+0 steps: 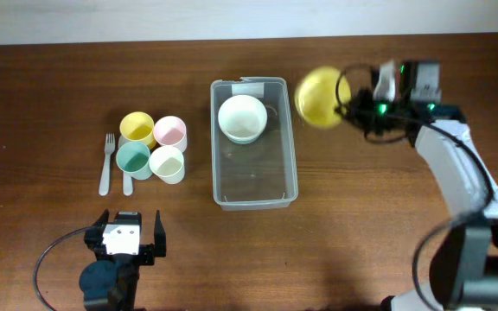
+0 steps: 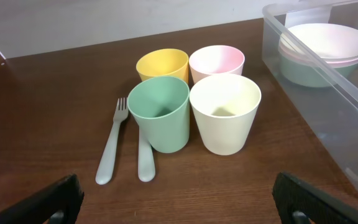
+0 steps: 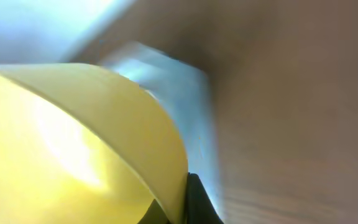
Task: Pack container
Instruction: 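Lift the yellow bowl and stack it on the bowl pile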
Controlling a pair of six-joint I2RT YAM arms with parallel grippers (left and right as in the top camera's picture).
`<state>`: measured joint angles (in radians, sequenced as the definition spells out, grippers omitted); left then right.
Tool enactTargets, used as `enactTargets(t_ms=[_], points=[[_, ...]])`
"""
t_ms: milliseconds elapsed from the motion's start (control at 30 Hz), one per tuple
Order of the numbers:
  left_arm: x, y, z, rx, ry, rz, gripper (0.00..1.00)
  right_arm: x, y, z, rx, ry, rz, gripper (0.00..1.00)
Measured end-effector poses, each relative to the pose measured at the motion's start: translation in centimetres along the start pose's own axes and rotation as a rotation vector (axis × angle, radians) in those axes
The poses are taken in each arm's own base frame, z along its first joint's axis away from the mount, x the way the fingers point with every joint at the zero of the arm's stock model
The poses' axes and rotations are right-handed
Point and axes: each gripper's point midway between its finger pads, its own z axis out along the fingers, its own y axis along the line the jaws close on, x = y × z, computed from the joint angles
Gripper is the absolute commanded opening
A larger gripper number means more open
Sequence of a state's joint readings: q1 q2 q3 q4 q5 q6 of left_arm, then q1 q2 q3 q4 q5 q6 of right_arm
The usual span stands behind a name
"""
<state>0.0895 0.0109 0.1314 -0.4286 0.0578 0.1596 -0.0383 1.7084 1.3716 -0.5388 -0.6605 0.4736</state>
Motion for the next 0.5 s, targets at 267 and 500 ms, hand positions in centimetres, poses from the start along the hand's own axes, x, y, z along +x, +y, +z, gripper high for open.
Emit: enactTargets(t_ms=[267,500], points=[[0.0,0.0,0.0,0.0,0.0,0.0,1.0,3.7,14.7,2.5,-0.08,0.088,-0.275,0.04],[0.0,0.0,0.0,0.0,0.0,0.0,1.0,5.5,9.0,11.8,0.094,0.254,-0.243,0.04]])
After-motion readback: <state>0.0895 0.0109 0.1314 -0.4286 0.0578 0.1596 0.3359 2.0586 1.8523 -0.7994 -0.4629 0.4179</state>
